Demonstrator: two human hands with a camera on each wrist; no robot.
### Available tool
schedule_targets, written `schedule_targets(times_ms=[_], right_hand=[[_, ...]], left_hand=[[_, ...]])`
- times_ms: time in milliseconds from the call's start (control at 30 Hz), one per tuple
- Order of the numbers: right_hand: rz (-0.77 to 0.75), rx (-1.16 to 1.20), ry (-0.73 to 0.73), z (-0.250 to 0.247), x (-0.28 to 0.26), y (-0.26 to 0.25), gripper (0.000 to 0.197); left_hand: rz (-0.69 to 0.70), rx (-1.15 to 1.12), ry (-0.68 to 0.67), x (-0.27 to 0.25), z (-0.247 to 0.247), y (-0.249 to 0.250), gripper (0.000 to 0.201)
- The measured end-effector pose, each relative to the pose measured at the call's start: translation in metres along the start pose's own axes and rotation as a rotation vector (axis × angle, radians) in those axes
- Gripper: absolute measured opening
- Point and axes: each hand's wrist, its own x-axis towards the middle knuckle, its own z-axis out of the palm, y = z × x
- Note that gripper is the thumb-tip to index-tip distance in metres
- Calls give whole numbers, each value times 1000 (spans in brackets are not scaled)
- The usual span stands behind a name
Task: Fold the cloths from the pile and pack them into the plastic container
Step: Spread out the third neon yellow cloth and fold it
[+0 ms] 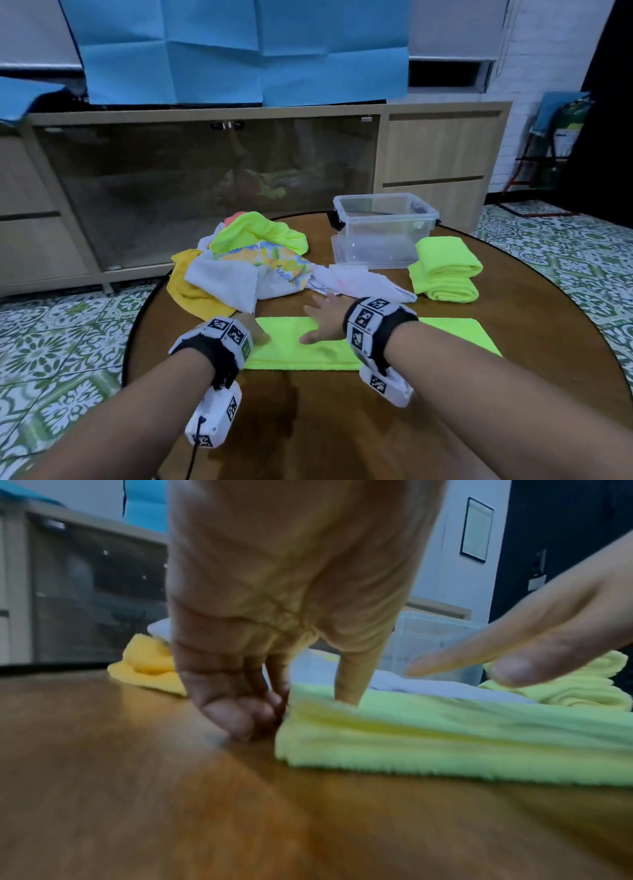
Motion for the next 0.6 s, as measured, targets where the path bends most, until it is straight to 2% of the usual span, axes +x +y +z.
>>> schedule_targets(times_ms=[67, 167, 233, 433, 500, 600], right_hand=[[21, 1, -36, 17, 13, -6, 83], [30, 118, -31, 41, 12, -4, 83], [31, 147, -32, 47, 6, 6, 82], [119, 161, -48, 67, -27, 63, 82], [149, 174, -48, 77, -46, 83, 99], [166, 174, -24, 88, -66, 106, 147]], left_hand=[[37, -80, 85, 12, 11, -4, 33], [88, -273, 159, 10, 20, -5, 17], [123, -374, 191, 8, 22, -2, 36], [210, -358, 277, 9, 28, -5, 37], [229, -347, 277, 11, 30, -7, 45], [303, -327, 276, 3, 28, -7, 49]])
